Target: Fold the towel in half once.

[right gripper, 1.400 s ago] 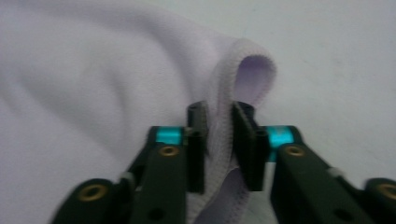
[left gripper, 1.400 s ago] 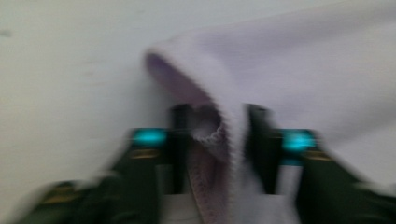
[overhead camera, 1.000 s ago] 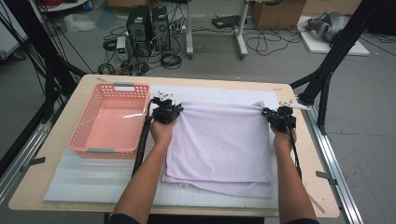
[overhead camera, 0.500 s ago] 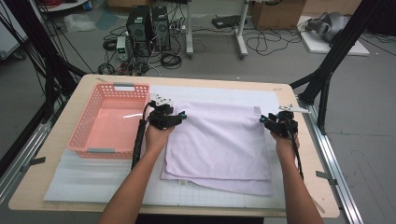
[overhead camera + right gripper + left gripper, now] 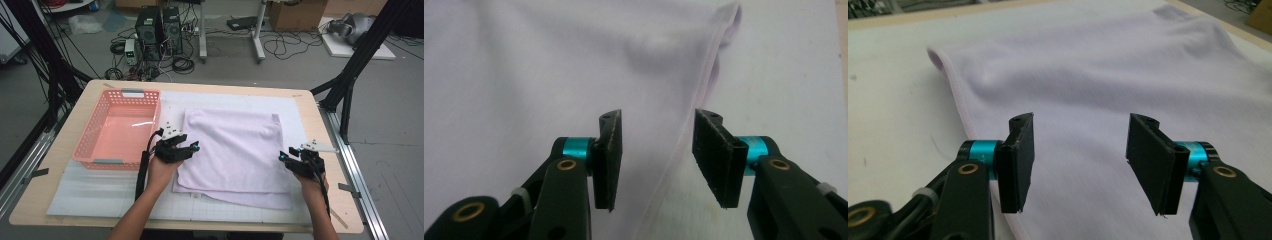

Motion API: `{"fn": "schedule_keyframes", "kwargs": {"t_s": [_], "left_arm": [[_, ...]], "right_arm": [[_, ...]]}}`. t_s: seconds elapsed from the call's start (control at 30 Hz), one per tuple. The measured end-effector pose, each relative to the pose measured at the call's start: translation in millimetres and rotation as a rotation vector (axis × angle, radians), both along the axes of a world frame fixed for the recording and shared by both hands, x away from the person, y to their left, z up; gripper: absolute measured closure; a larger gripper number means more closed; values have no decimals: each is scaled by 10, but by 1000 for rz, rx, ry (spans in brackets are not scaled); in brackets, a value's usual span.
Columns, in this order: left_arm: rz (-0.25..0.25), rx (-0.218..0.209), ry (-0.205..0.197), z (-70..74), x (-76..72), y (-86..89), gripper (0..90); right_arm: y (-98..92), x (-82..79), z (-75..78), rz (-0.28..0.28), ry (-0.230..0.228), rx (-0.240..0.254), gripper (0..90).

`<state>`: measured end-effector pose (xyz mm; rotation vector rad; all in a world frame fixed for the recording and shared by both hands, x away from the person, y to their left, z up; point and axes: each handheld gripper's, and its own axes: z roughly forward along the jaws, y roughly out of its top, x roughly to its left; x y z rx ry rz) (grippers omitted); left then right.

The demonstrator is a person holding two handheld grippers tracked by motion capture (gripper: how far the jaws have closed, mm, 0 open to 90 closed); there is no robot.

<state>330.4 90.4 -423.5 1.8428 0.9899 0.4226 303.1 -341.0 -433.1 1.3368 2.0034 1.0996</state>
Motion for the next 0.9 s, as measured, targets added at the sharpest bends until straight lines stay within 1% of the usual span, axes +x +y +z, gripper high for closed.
{"fn": "schedule_keyframes", "kwargs": {"t_s": [0.03, 0.1, 0.17, 0.23, 0.3, 0.43, 0.53, 0.63, 0.77, 0.83, 0.9], "left_arm": [[-10, 5, 1, -22, -64, 20, 574], [-22, 3, 12, -57, -179, 70, 575], [-24, -2, 20, -81, -278, 123, 574], [-31, 7, 27, -92, -363, 173, 570], [-34, 12, 32, -94, -433, 216, 565], [-47, -2, 39, -99, -547, 267, 564], [-63, -6, 54, -117, -606, 284, 546], [-72, -5, 77, -143, -635, 299, 521], [-71, -40, 98, -196, -639, 326, 402], [-74, -38, 94, -210, -636, 329, 400], [-63, -33, 93, -226, -646, 341, 406]], "right_arm": [[-2, -68, -13, 0, 2, -3, 540], [4, -193, -14, 4, 12, -6, 538], [8, -312, -4, 6, 7, -8, 537], [10, -421, -3, 4, 6, -9, 536], [11, -507, -18, -1, 5, -11, 536], [2, -630, -52, -10, 20, -9, 527], [-13, -699, -80, -13, 14, 6, 526], [-29, -734, -106, -7, 26, 22, 526], [-24, -754, -78, 15, 5, 19, 481], [-24, -768, -67, 14, -4, 28, 453], [-27, -795, -58, 16, -10, 28, 449]]}}
